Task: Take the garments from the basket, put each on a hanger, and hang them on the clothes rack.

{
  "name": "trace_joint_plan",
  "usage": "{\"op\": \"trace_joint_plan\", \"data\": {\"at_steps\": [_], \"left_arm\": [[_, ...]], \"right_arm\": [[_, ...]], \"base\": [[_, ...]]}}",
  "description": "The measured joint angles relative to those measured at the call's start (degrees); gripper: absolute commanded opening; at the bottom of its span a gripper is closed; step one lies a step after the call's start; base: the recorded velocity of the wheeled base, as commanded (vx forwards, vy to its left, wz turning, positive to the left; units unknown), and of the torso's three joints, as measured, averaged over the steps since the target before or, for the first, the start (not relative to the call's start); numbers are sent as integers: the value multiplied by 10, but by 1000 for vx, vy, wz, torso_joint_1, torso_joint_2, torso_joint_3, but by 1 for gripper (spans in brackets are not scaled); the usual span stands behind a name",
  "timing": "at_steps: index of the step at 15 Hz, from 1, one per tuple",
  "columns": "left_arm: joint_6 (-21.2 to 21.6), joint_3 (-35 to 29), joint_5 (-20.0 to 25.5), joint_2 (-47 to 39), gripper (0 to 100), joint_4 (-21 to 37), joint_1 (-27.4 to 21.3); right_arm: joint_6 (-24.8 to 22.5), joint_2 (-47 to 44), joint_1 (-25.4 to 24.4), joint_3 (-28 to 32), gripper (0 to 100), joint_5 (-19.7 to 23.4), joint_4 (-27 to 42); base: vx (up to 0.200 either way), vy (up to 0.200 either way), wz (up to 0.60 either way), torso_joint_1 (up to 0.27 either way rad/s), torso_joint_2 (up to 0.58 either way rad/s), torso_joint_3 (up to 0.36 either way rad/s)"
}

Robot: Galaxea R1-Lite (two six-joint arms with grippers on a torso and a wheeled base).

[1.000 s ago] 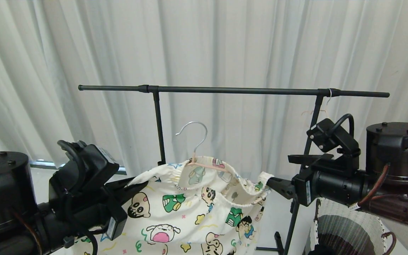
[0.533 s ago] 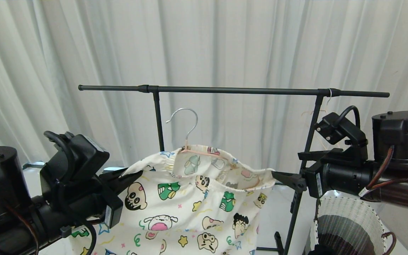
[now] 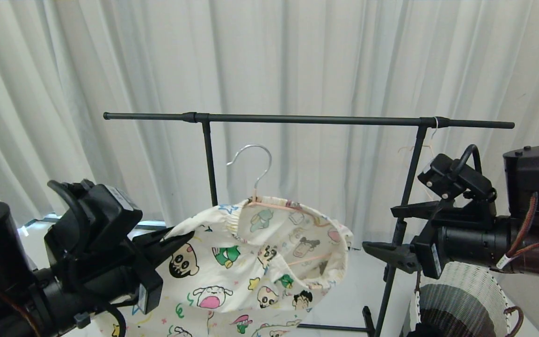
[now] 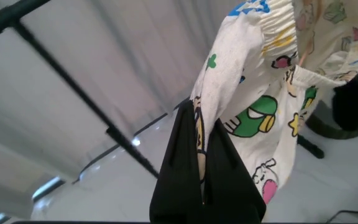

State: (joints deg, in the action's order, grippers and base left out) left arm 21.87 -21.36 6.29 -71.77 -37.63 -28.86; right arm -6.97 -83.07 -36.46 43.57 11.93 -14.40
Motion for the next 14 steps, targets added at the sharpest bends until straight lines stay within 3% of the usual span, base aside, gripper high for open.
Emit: {"op": "trace_joint_plan", "data": {"at_steps": [3,7,11,14], "left_arm": [[4,32,1,19,0,-27,-47],[7,44,0,20,0,-42,-61],[8,46,0,20,0,-42,-92],[34,46,0,20,0,-42,-119]], "right_arm": [[-25,-2,-45,12,100,29,13],[-39,-23,-120,47,100,35,32],[-88,-43,-132,64,100,59,91],[-97,-57,-133,77,100,68,108]], "base": [[0,0,0,0,0,0],[0,0,0,0,0,0],[0,0,0,0,0,0],[0,0,0,0,0,0]]}}
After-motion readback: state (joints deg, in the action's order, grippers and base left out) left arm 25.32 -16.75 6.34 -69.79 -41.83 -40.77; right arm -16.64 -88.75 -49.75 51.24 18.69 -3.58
